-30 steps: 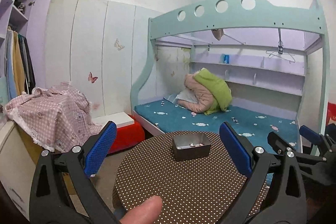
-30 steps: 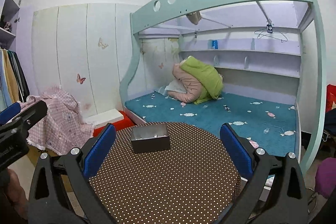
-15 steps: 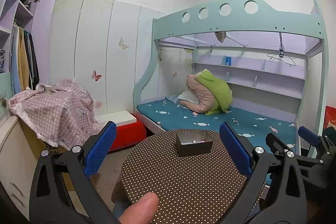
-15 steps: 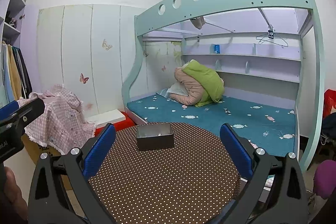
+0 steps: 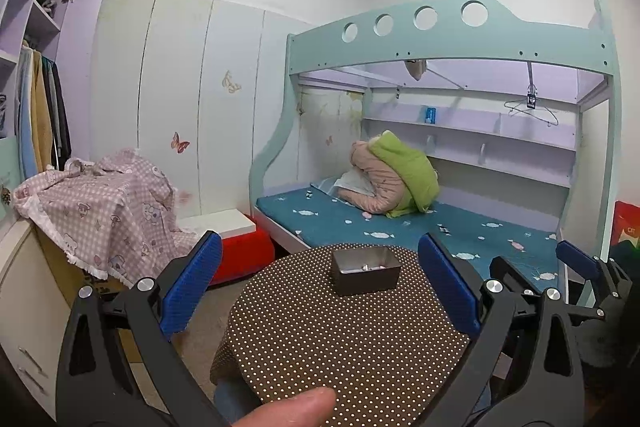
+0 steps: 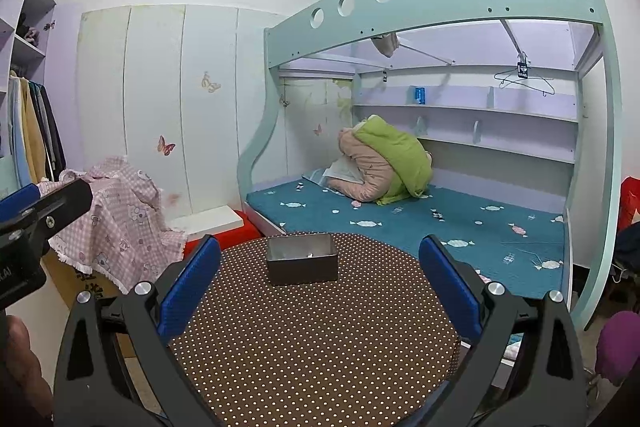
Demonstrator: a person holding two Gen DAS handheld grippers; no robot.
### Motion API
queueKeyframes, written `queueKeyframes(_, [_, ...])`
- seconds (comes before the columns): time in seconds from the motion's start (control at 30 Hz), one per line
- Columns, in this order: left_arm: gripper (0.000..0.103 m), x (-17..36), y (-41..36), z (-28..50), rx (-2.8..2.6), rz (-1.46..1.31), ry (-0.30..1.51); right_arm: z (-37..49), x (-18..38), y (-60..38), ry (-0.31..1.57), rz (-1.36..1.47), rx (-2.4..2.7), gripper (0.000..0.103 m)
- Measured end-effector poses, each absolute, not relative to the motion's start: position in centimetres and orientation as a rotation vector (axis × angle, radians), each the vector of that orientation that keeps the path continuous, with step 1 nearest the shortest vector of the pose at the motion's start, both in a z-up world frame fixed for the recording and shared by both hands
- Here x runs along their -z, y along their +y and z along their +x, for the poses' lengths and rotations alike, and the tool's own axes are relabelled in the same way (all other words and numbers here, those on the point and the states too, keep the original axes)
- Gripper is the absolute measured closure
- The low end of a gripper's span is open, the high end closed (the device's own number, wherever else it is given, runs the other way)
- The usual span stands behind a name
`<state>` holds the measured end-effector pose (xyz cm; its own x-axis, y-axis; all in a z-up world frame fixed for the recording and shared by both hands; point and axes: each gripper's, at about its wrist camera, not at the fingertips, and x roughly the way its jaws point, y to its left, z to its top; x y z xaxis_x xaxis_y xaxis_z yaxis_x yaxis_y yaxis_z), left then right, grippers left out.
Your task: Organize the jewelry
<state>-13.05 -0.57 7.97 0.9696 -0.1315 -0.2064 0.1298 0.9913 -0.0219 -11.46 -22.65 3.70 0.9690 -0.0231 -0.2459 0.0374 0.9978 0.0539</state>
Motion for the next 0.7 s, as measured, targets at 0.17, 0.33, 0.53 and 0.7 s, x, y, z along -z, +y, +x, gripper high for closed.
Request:
queueKeyframes(0.17, [0.005, -7.83, -0.83, -13.07, 0.122, 0.003, 0.209, -11.29, -3.68, -22.64, 0.248, 0.057, 0.032, 0.008])
queueKeyframes(0.33, [0.005, -7.76, -0.83, -13.18, 0.130, 0.004, 0.204, -11.11, -3.53, -22.68, 0.253, 0.058, 0.030, 0.008])
queueKeyframes(0.53, [0.005, -7.53, -0.52, -13.10, 0.144, -0.015, 0.205, -10.95, -3.40, -22.97, 0.259, 0.055, 0.026, 0.008])
queueKeyframes(0.7, [0.005, -7.45, -0.44, -13.18, 0.144, -0.016, 0.204, -10.80, -3.33, -23.17, 0.264, 0.057, 0.024, 0.008])
